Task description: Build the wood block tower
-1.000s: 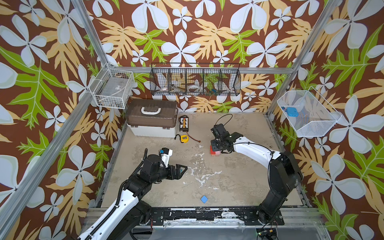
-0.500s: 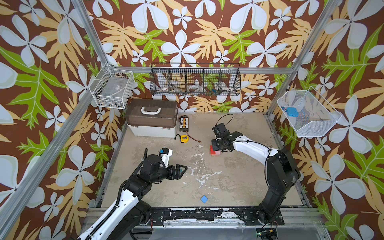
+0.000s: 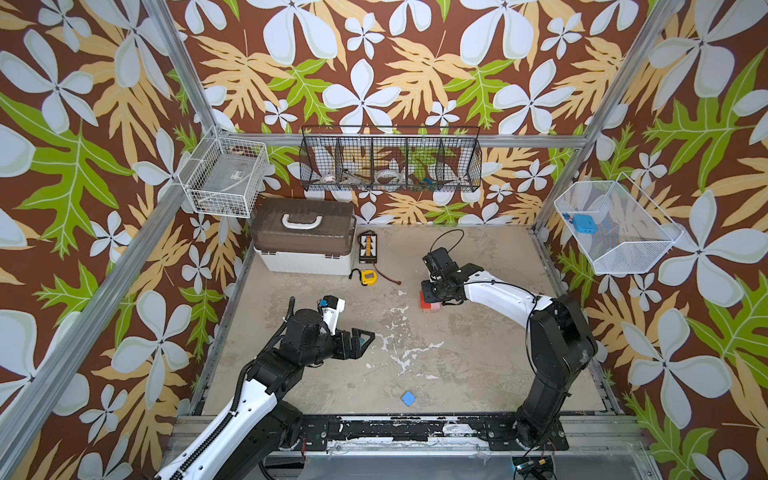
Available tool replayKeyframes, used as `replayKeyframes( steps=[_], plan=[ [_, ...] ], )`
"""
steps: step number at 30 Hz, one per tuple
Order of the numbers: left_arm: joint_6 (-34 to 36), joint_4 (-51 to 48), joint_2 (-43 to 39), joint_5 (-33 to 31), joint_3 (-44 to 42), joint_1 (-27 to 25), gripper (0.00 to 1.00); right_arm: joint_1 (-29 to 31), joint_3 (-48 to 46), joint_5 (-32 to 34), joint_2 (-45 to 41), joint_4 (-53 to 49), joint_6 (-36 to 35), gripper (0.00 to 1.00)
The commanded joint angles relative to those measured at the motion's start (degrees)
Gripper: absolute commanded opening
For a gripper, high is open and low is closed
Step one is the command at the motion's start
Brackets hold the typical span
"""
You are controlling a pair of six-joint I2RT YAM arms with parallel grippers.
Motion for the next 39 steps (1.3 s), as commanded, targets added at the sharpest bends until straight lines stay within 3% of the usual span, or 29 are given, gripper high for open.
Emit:
replayKeyframes(
  steps=[1, 39],
  plan=[
    [-0.33, 1.08, -0.11, 0.39, 0.11, 0.04, 1.00, 0.04, 0.32, 0.63, -0.24, 0.21, -0.04, 0.18],
    [-0.33, 1.07, -0.35, 0.42, 0.01, -0.04, 1.00, 0.88, 2.20, 2.23, 1.74, -0.69, -0.74, 0.29]
  ],
)
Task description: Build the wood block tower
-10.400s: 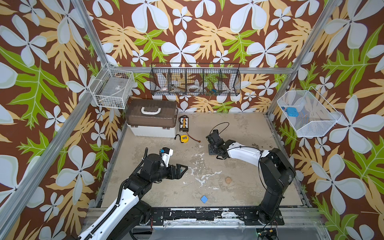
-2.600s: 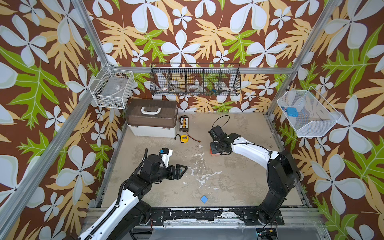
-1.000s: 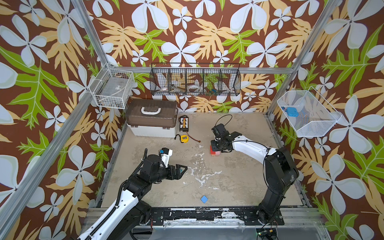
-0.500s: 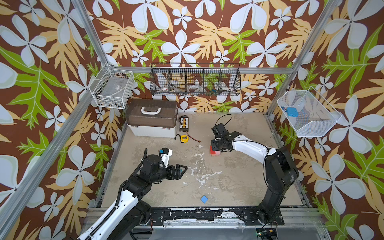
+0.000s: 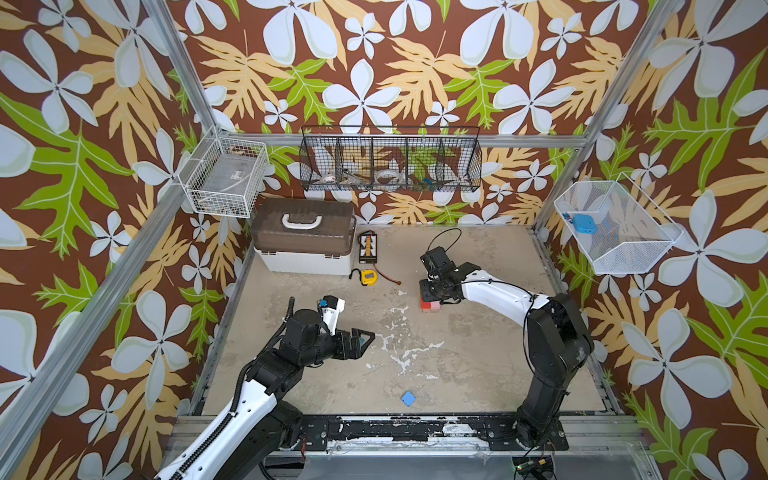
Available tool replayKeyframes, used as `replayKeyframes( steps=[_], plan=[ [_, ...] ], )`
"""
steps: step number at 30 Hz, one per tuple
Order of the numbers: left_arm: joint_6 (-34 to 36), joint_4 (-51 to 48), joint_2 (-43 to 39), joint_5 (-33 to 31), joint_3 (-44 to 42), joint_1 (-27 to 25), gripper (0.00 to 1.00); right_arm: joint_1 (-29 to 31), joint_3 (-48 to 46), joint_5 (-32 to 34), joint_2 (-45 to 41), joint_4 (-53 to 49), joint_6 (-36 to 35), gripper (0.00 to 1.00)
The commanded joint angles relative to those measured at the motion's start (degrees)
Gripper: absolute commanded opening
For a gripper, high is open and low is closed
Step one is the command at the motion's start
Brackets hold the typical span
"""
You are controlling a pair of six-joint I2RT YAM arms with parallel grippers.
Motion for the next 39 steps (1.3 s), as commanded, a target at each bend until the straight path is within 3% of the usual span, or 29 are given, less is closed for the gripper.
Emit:
replayKeyframes(
  steps=[1, 15, 39],
  plan=[
    [-0.31, 1.08, -0.15, 0.26, 0.01, -0.07, 1.00, 0.23, 0.68, 1.22, 0.60, -0.73, -0.36, 0.29],
    [-0.33, 1.08, -0.14, 0.33, 0.01, -0.02, 1.00, 0.49, 1.09, 2.60, 0.86, -1.54, -0.19, 0.46],
    [-0.33, 1.08, -0.22, 0.25, 0.01, -0.20, 1.00, 0.49, 1.08, 3.23, 0.77, -1.81, 0.07, 0.43]
  ],
)
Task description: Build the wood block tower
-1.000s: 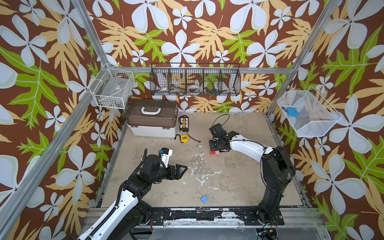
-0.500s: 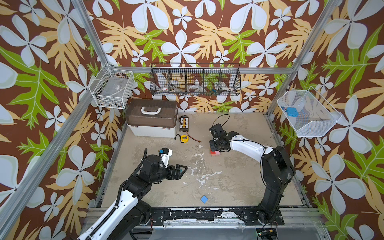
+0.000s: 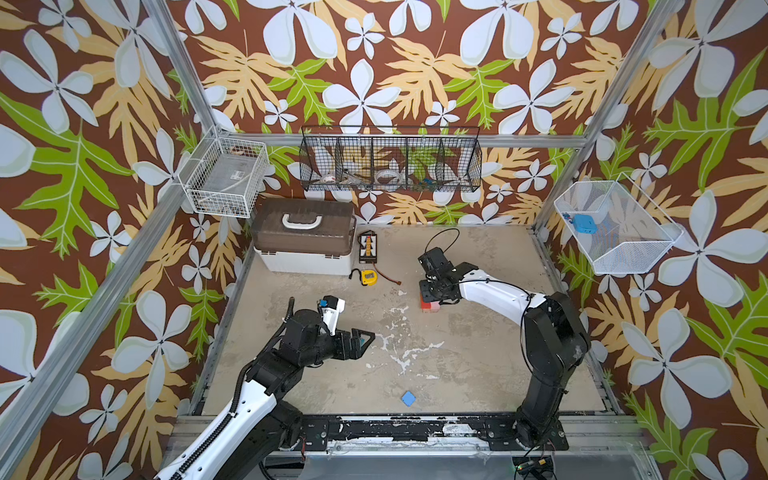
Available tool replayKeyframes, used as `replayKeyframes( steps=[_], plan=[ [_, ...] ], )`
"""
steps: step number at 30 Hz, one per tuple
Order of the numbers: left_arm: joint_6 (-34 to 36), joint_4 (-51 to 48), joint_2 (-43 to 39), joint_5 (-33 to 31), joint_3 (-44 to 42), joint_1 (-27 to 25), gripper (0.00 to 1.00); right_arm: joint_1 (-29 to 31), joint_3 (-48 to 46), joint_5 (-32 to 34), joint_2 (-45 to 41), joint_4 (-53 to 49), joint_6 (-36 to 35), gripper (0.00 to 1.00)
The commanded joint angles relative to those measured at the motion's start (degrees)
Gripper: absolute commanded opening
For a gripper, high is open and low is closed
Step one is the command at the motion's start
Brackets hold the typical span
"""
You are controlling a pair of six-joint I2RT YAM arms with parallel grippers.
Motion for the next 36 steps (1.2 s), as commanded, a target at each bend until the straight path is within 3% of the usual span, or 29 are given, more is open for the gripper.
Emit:
replayKeyframes(
  steps=[1, 36],
  plan=[
    [-0.34, 1.08, -0.04, 0.24, 0.01, -0.11, 1.00, 0.03, 0.25, 0.36, -0.09, -0.57, 0.07, 0.43],
    [-0.36, 1.08, -0.13, 0.26, 0.01, -0.12, 1.00, 0.03, 0.31, 0.98, -0.11, -0.92, 0.33, 0.44]
  ],
)
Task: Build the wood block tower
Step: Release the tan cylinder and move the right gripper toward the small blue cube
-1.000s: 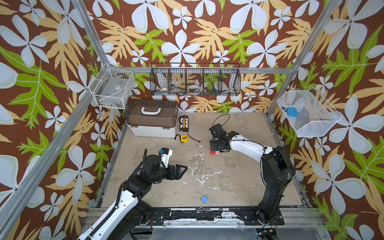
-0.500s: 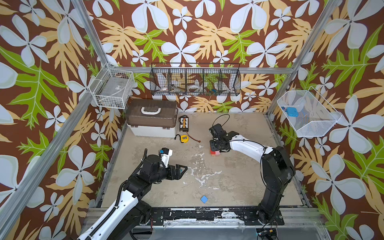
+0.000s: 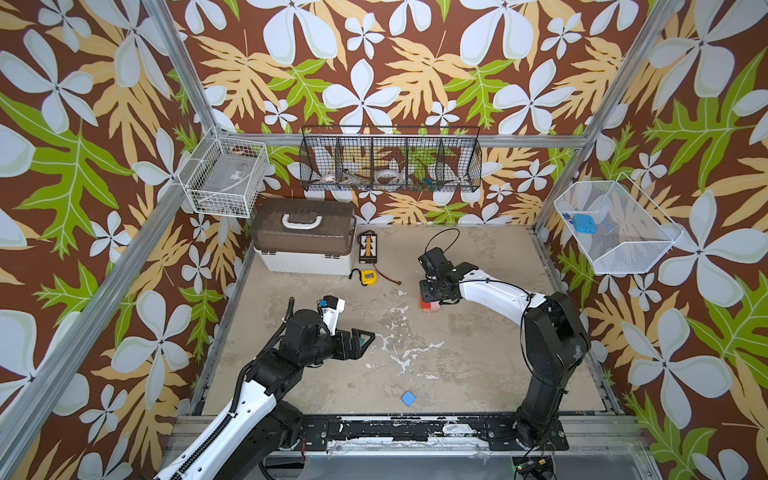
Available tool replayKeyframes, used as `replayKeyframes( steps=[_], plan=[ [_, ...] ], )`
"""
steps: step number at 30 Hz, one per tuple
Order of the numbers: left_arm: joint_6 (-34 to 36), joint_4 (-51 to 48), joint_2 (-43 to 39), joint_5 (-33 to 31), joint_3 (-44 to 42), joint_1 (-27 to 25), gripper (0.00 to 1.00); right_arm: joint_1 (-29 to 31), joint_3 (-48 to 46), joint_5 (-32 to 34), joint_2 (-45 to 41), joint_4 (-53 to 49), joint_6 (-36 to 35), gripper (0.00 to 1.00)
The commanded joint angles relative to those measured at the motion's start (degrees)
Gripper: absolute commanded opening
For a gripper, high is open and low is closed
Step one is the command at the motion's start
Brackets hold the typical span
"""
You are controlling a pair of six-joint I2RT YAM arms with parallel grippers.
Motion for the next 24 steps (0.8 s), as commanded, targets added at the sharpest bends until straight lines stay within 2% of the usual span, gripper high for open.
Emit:
replayKeyframes(
  steps=[1, 24],
  plan=[
    [-0.33, 1.02, -0.08, 0.26, 0.01, -0.07, 1.00, 0.03, 0.29, 0.70, -0.09, -0.90, 0.16, 0.44],
    [-0.36, 1.08, -0.13, 0.26, 0.01, -0.16, 1.00, 0.03, 0.42, 0.10, 0.11, -0.96, 0.11, 0.44]
  ],
)
